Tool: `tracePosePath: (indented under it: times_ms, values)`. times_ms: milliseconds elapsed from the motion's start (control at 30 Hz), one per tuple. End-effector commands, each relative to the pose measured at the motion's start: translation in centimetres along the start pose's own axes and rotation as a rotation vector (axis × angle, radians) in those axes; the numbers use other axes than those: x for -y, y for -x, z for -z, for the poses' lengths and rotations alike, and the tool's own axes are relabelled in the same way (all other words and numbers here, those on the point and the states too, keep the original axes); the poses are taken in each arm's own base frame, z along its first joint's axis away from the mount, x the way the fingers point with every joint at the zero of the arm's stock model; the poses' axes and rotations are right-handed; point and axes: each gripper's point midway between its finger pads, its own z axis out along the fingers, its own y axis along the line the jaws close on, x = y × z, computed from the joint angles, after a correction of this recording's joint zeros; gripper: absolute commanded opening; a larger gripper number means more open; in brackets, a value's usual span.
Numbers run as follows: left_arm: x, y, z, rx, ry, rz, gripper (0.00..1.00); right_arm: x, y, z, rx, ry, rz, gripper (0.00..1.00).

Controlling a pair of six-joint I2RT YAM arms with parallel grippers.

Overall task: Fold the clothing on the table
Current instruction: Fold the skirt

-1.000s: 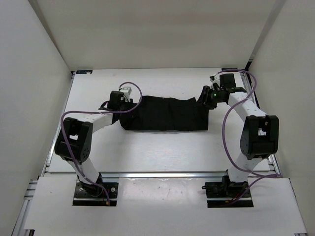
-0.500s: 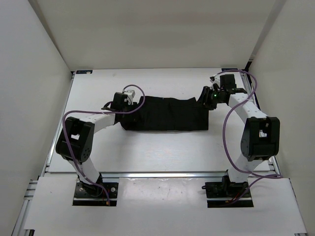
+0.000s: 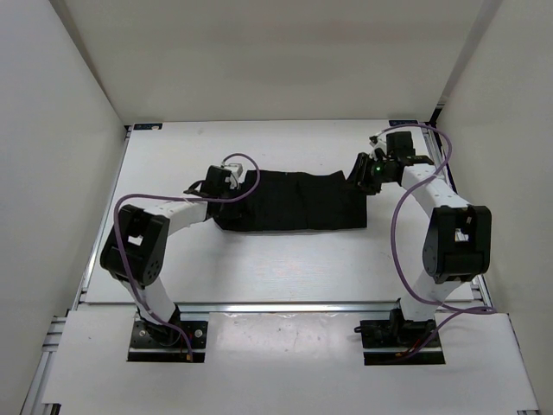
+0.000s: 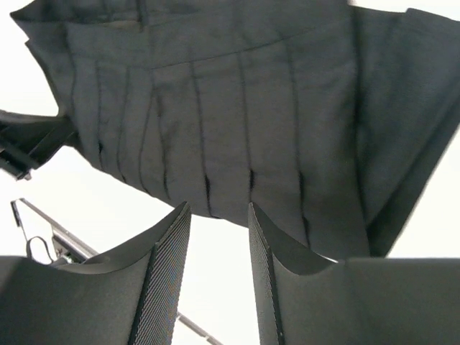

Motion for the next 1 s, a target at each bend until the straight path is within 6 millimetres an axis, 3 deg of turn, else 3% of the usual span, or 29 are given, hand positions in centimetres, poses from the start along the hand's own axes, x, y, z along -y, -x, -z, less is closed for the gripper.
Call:
tracePosePath:
  times_ms: [0, 67, 200, 233, 333, 367, 533, 767, 967]
  values:
    - [0.7, 2.0, 2.3, 0.078, -0.033, 0.049, 0.0, 1.1, 0.3, 0.7, 0.009, -0.064, -0.039, 0.43]
    - [1.1, 2.0, 3.1, 0.092, -0.076, 0.083, 0.0, 2.3, 0.0, 0.3, 0.0, -0.116, -0.059, 0.38]
    - [1.2, 1.6, 4.0, 0.102, -0.114, 0.135, 0.0, 3.8, 0.8, -0.4, 0.001, -0.206, -0.082, 0.03]
    - [1.1, 1.6, 4.2, 0.108, -0.114, 0.14, 0.0, 4.2, 0.7, -0.8, -0.022, -0.237, -0.091, 0.0]
    - [1.7, 1.6, 4.9, 0.114, -0.138, 0.151, 0.0, 6.1, 1.1, -1.7, -0.066, -0.317, -0.116, 0.0]
    - [1.9, 1.6, 5.2, 0.121, -0.146, 0.148, 0.0, 7.3, 0.1, -2.2, -0.114, -0.351, -0.135, 0.01]
    - [2.4, 0.4, 6.1, 0.121, -0.172, 0.174, 0.0, 9.2, -1.2, -3.8, -0.222, -0.401, -0.188, 0.0]
    - [2.4, 0.3, 7.8, 0.15, -0.189, 0.221, 0.0, 9.5, -2.7, -5.6, -0.304, -0.398, -0.209, 0.0]
    - [1.1, 0.1, 10.4, 0.205, -0.182, 0.329, 0.0, 10.5, -2.8, -5.1, -0.301, -0.394, -0.255, 0.0]
